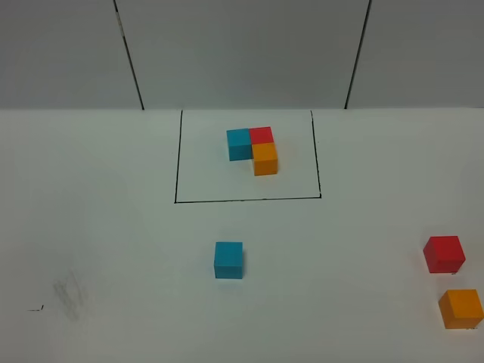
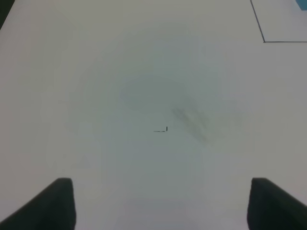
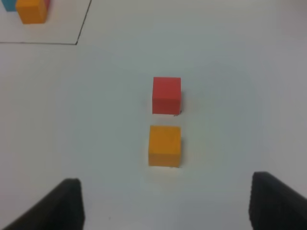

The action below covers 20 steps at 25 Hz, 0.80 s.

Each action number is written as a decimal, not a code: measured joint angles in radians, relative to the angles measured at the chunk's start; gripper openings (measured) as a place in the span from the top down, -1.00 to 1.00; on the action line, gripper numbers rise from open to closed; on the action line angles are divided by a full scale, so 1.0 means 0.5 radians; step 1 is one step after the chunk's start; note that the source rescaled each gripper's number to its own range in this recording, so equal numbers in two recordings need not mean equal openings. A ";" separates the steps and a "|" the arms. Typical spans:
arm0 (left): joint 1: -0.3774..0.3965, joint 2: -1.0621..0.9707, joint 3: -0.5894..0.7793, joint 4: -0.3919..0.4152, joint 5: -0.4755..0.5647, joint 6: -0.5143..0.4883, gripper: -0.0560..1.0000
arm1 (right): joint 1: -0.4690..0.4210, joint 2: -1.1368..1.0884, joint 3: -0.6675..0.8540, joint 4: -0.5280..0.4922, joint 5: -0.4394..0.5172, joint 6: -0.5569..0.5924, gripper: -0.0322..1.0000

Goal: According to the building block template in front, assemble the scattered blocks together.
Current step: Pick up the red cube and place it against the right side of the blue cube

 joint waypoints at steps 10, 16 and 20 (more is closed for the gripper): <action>0.000 0.000 0.000 0.000 0.000 0.000 -0.70 | 0.000 0.589 -0.263 0.036 0.000 -0.010 -0.28; 0.000 0.000 0.000 0.000 0.000 0.000 -0.70 | 0.000 0.999 -0.480 0.061 0.014 -0.015 -0.28; 0.000 0.000 0.000 0.000 0.000 0.000 -0.70 | 0.000 1.316 -0.575 0.063 0.062 -0.015 -0.28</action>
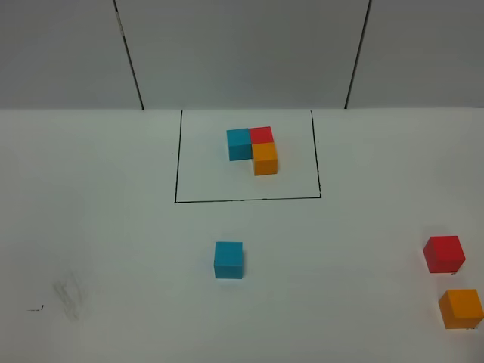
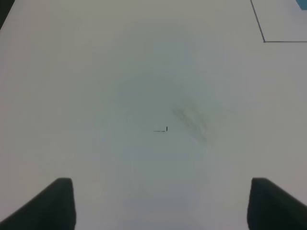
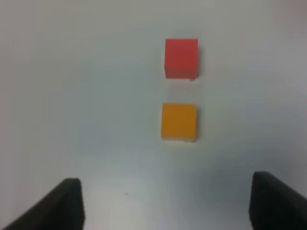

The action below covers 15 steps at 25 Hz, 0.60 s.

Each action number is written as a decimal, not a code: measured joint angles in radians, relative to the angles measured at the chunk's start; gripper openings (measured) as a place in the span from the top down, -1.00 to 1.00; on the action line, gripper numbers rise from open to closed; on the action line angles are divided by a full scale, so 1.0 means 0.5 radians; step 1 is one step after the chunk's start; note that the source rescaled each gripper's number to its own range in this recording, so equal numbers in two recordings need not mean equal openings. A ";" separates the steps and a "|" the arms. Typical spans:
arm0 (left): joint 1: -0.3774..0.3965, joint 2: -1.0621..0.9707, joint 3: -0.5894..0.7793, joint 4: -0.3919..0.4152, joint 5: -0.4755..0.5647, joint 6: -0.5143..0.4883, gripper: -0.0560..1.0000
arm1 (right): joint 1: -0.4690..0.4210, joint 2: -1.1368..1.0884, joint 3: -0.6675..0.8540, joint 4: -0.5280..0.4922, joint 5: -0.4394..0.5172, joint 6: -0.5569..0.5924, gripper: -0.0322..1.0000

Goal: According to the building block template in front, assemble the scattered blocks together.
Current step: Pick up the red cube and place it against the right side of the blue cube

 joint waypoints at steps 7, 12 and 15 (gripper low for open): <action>0.000 0.000 0.000 0.000 0.000 0.000 -0.70 | 0.000 0.446 -0.247 0.000 0.012 0.000 -0.28; 0.000 0.000 0.000 0.000 0.000 0.000 -0.70 | 0.000 0.653 -0.392 0.000 0.063 0.010 -0.28; 0.000 0.000 0.000 0.000 0.000 0.000 -0.70 | 0.000 0.762 -0.448 -0.021 0.098 0.026 -0.28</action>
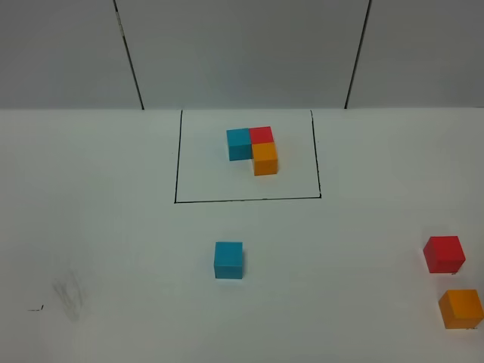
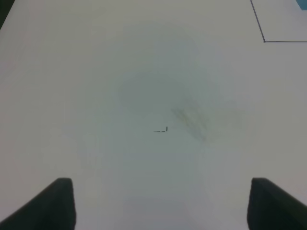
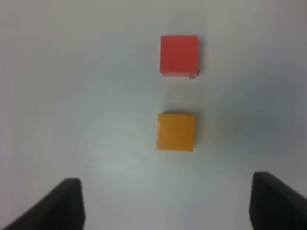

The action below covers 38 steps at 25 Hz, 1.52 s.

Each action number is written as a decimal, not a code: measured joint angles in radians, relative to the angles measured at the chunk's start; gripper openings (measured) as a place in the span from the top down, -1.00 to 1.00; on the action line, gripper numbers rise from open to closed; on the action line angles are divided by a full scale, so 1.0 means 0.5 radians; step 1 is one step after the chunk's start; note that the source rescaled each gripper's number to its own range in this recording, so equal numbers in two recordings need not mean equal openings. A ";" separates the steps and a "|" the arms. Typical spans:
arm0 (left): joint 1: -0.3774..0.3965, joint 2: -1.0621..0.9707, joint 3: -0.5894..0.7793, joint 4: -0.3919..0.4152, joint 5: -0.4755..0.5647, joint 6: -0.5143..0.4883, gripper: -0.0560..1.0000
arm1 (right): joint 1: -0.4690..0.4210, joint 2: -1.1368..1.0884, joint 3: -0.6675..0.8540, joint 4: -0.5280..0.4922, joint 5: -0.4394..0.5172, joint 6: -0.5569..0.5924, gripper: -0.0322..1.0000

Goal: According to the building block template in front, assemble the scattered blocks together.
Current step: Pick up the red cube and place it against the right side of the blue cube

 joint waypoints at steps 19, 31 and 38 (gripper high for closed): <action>0.000 0.000 0.000 0.000 0.000 0.000 -0.70 | 0.297 0.617 -0.397 -0.254 -0.016 0.042 -0.28; 0.000 0.000 0.000 0.000 0.000 0.000 -0.70 | 0.321 0.905 -0.429 -0.484 -0.131 0.269 -0.28; 0.000 0.000 0.000 0.000 0.000 0.000 -0.70 | 0.321 1.056 -0.429 -0.478 -0.174 0.269 -0.28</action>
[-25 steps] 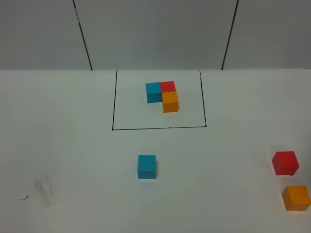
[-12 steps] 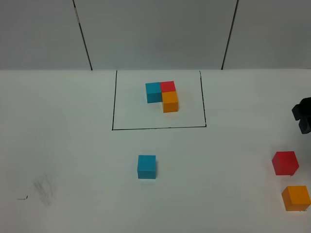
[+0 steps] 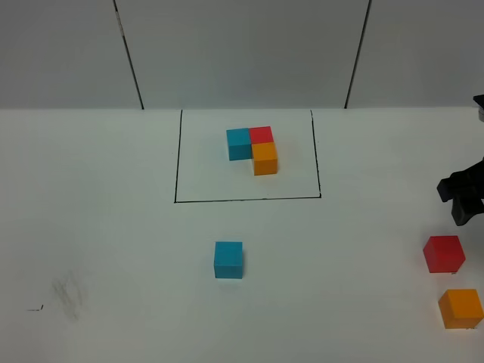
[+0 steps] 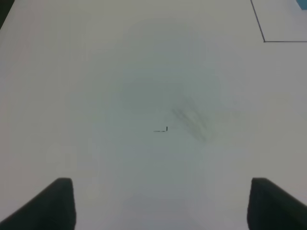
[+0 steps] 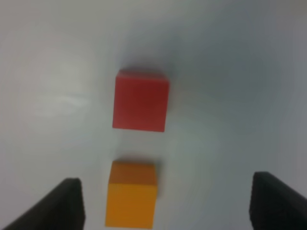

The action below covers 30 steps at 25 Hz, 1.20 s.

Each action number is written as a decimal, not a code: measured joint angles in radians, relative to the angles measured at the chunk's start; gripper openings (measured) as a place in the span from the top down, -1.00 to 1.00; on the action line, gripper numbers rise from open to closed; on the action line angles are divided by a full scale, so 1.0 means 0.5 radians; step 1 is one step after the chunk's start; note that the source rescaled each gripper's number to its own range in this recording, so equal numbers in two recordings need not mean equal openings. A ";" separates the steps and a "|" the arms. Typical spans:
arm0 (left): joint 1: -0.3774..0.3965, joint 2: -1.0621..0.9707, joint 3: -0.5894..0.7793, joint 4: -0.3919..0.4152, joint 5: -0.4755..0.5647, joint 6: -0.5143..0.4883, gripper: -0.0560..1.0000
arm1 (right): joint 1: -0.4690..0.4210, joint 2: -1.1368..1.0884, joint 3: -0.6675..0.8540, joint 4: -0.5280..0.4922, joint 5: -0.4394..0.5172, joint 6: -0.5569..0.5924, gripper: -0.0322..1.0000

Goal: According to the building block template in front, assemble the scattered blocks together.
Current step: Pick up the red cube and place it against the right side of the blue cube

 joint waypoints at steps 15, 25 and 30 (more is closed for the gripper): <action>0.000 0.000 0.000 0.000 0.000 0.000 -0.70 | 0.000 0.269 -0.002 0.080 -0.170 0.000 -0.28; 0.000 0.000 0.000 0.000 0.000 0.000 -0.70 | 0.000 0.311 0.005 0.129 -0.252 0.000 -0.28; 0.000 0.000 0.000 0.000 0.000 0.000 -0.70 | 0.000 0.311 0.125 0.182 -0.378 0.000 -0.28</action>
